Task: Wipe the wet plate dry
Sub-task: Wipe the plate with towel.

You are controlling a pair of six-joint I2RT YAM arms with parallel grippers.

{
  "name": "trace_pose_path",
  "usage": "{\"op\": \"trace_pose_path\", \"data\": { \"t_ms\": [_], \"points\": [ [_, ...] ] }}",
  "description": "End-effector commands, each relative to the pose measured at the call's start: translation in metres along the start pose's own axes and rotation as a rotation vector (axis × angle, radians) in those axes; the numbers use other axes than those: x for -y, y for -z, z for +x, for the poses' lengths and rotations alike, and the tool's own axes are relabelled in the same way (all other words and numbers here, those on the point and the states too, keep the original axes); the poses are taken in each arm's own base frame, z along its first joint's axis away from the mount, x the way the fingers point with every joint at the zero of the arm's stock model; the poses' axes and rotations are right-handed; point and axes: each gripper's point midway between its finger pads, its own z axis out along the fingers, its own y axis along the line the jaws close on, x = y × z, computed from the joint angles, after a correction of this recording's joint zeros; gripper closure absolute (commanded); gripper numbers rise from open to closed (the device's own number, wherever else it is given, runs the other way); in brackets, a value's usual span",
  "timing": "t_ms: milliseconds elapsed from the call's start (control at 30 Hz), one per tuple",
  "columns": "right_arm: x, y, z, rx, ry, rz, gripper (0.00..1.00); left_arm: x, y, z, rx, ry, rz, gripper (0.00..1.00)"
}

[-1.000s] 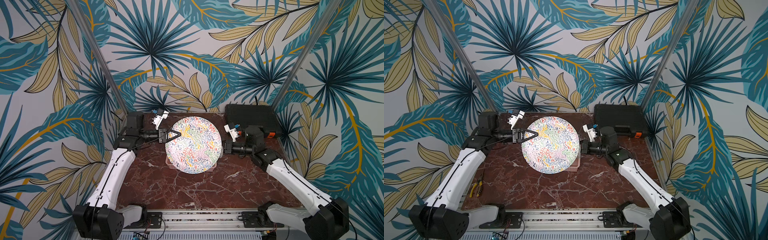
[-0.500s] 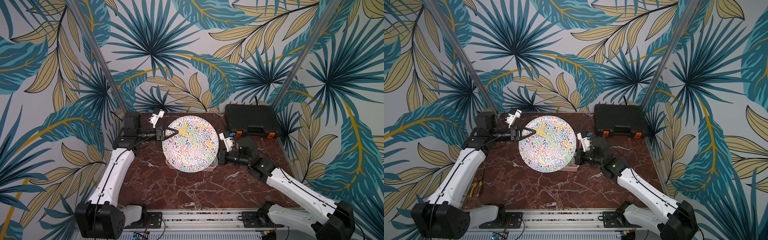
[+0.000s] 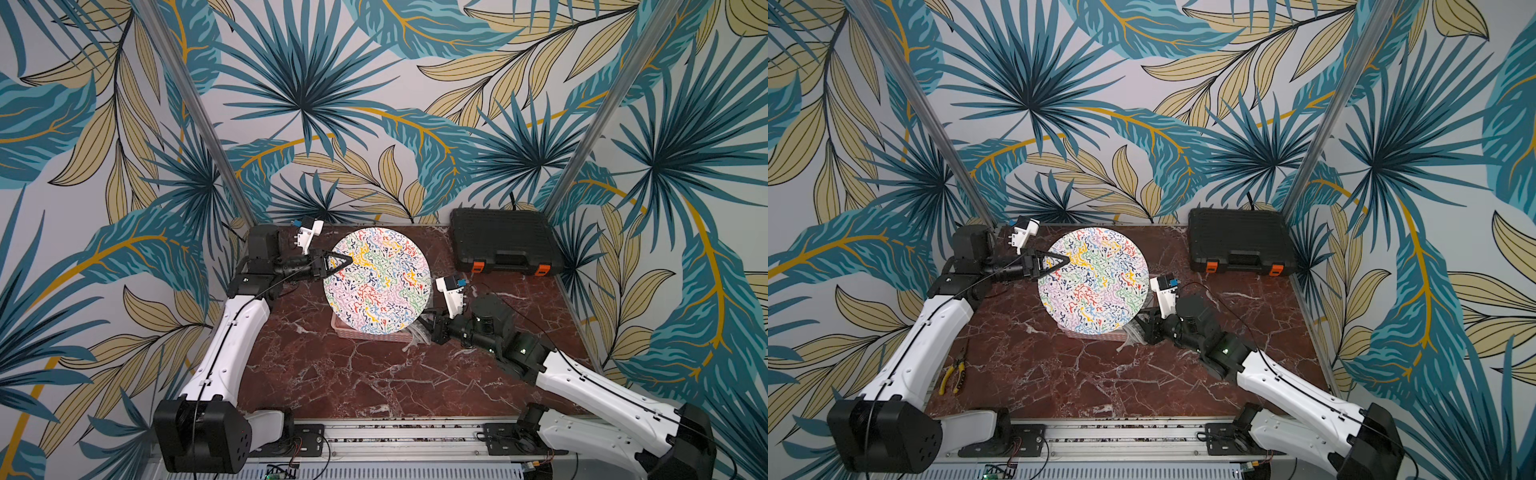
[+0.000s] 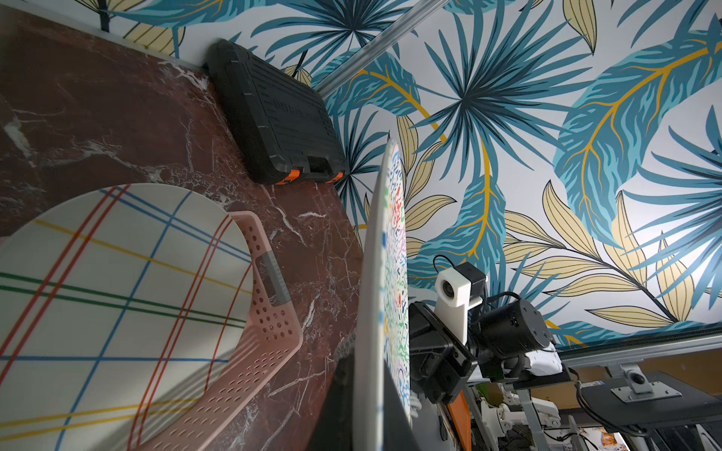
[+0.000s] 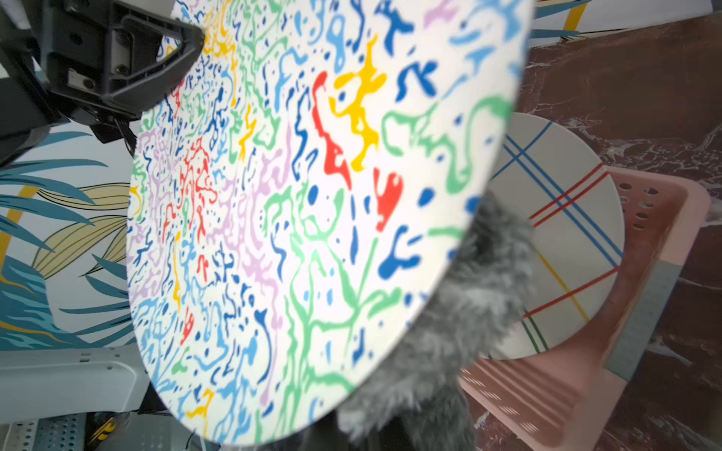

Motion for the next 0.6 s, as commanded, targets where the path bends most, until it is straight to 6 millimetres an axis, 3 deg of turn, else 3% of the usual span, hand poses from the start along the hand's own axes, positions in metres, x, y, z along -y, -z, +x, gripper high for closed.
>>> {"op": "trace_pose_path", "data": {
  "t_ms": [0,267,567],
  "points": [
    [-0.044,0.002,-0.044,0.212,0.121,-0.08,1.0,-0.007,-0.004,0.001,0.003,-0.029,-0.011,1.0],
    [-0.082,-0.003,-0.046,0.318,0.277,0.038,1.0,-0.01,-0.005,0.003,0.001,-0.018,-0.024,1.0],
    [-0.11,-0.009,-0.052,0.393,0.28,0.058,1.0,-0.013,-0.004,0.004,0.007,-0.019,-0.035,1.0]
  ]
}}
